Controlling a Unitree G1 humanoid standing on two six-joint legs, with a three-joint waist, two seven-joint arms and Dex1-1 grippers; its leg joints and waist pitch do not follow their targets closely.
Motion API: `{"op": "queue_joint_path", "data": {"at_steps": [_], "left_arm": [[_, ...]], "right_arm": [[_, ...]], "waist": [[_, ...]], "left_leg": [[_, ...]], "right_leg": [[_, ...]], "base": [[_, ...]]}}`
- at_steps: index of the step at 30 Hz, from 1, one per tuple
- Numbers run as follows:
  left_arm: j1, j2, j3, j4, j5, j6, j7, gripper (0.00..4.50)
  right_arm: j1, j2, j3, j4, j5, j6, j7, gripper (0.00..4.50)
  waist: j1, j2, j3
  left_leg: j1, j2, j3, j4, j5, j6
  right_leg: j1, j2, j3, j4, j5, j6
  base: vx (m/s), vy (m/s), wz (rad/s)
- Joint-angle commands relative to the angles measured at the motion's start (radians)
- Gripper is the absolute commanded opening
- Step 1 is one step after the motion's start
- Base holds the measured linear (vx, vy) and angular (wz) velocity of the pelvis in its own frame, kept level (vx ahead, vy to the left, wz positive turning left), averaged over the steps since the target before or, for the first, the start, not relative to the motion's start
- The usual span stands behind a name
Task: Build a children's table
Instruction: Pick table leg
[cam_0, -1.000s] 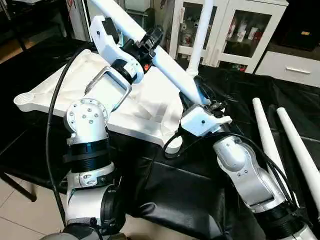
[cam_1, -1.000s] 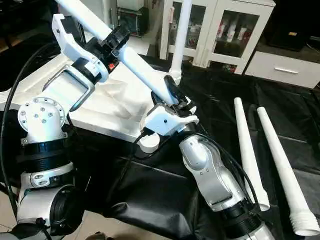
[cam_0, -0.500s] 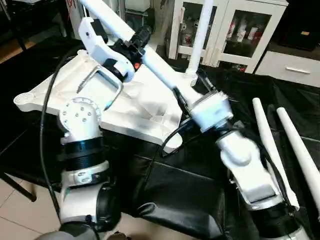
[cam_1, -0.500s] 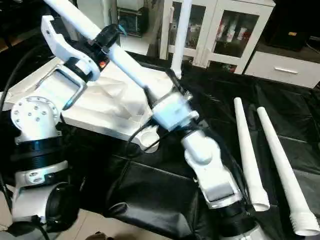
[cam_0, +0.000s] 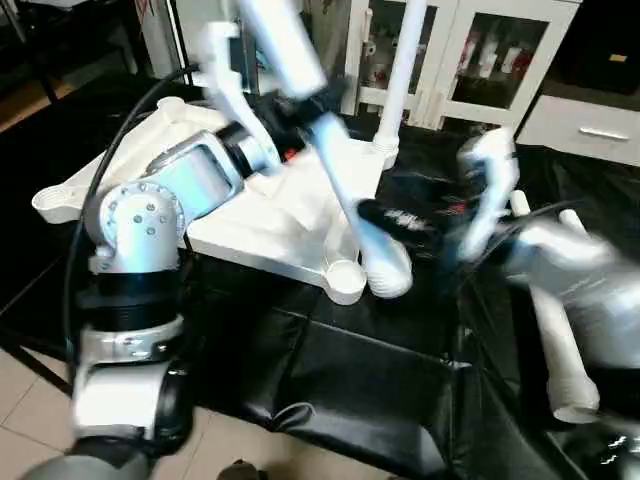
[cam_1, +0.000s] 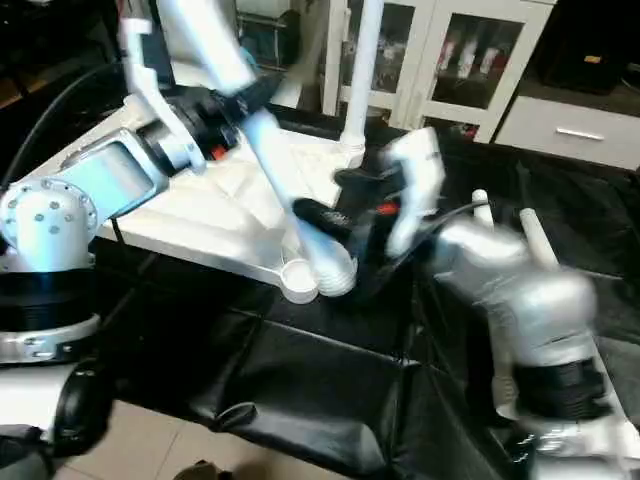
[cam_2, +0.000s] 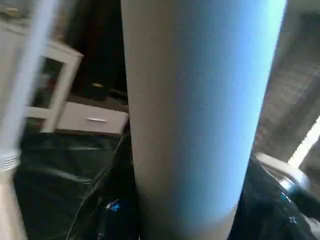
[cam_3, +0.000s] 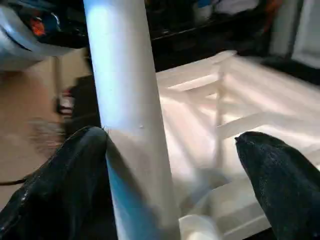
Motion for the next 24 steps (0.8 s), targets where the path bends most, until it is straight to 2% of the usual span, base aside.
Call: {"op": "queue_joint_path", "data": {"at_steps": [1,4,5,7,12,15,22,24], "left_arm": [[-0.017,0.003,-0.018,-0.031,-0.038,0.026,-0.057,1.74],[-0.040,0.005,-0.012,-0.034,-0.070,0.041,-0.112,1.74],[-0.048,0.010,-0.016,-0.029,-0.068,0.030,-0.138,1.74],[-0.050,0.013,-0.019,-0.026,-0.068,0.024,-0.151,1.74],[-0.046,0.013,-0.018,-0.041,-0.089,0.016,-0.197,1.74],[-0.046,0.008,-0.009,-0.048,-0.094,0.013,-0.195,1.74],[-0.051,0.013,0.016,-0.050,-0.113,0.022,-0.199,1.74],[-0.050,0.013,0.017,-0.051,-0.113,0.023,-0.199,1.74]], "right_arm": [[-0.027,-0.024,-0.023,0.018,0.044,0.065,0.022,4.48],[-0.047,-0.084,0.006,0.039,0.073,0.122,0.094,4.48],[-0.048,-0.102,0.026,0.039,0.096,0.165,0.117,4.48],[-0.046,-0.107,0.039,0.036,0.104,0.187,0.126,4.48],[-0.040,-0.099,0.087,0.026,0.081,0.243,0.115,4.48],[-0.044,-0.080,0.091,0.027,0.086,0.251,0.098,4.48],[-0.066,-0.048,0.059,0.042,0.100,0.268,0.075,3.72],[-0.067,-0.046,0.056,0.042,0.101,0.268,0.075,3.67]], "waist": [[0.009,-0.002,-0.073],[0.011,-0.003,-0.072],[0.012,-0.002,-0.071],[0.017,-0.001,-0.071],[0.022,-0.003,-0.072],[0.025,-0.004,-0.073],[0.028,-0.003,-0.074],[0.029,-0.003,-0.074]], "left_leg": [[0.011,0.004,0.003,-0.060,-0.106,-0.003],[0.013,0.005,0.004,-0.060,-0.113,-0.007],[0.013,0.005,0.005,-0.059,-0.117,-0.005],[0.014,0.007,0.005,-0.060,-0.115,-0.007],[0.013,0.007,0.004,-0.061,-0.116,-0.020],[0.013,0.008,0.004,-0.061,-0.113,-0.027],[0.013,0.007,0.003,-0.061,-0.110,-0.033],[0.013,0.007,0.003,-0.062,-0.108,-0.034]], "right_leg": [[0.061,-0.041,0.029,-0.059,-0.016,-0.234],[0.060,-0.041,0.029,-0.063,-0.048,-0.235],[0.060,-0.041,0.029,-0.064,-0.053,-0.235],[0.058,-0.043,0.029,-0.063,-0.062,-0.233],[0.057,-0.045,0.029,-0.063,-0.077,-0.227],[0.057,-0.046,0.029,-0.062,-0.077,-0.223],[0.057,-0.044,0.028,-0.060,-0.065,-0.217],[0.057,-0.044,0.028,-0.060,-0.063,-0.215]], "base": [[0.000,0.000,0.00],[0.000,0.000,0.00],[0.000,0.000,0.00],[0.000,0.000,0.00],[0.000,0.000,0.00],[0.000,0.000,0.00],[0.000,0.000,0.00],[0.000,0.000,0.00]]}}
